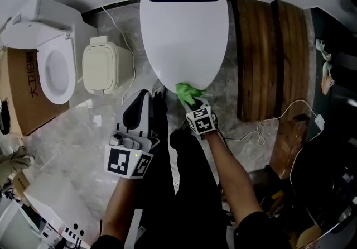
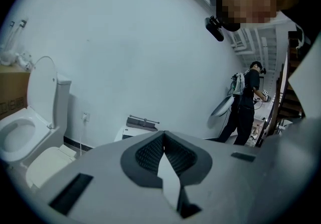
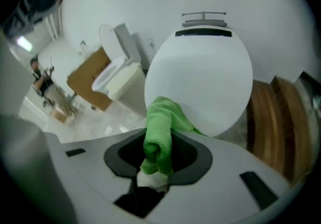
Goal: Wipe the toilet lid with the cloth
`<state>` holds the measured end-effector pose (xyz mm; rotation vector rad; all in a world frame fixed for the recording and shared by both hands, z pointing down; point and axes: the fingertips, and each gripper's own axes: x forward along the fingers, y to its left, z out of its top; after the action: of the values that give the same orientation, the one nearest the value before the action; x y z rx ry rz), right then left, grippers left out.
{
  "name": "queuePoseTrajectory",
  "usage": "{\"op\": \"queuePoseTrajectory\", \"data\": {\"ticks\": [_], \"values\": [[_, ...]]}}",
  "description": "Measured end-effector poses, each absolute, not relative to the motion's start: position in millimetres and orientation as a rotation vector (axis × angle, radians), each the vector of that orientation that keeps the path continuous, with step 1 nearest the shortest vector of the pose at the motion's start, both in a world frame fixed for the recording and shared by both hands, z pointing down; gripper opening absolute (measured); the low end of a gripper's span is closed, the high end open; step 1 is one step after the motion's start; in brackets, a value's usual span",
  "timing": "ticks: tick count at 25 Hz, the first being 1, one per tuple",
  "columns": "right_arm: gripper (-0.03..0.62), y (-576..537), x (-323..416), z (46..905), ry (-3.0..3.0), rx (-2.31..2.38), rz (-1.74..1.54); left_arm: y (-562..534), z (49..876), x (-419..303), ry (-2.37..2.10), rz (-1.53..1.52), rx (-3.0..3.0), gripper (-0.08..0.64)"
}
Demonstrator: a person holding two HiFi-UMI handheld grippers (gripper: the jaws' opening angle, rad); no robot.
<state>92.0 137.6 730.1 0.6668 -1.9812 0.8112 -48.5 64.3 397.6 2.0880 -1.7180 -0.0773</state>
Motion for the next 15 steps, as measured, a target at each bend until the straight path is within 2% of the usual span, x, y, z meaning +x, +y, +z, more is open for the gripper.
{"op": "queuePoseTrajectory", "data": {"ticks": [4,15], "values": [[0.125,130,83,660,-2.111,0.801,0.984,90,357,-50,-1.771,-0.080,2.087,0.009],[0.129,103,88,416,-2.338,1.084,0.999,119,190,-57,-1.835,-0.053,2.182,0.009]]}}
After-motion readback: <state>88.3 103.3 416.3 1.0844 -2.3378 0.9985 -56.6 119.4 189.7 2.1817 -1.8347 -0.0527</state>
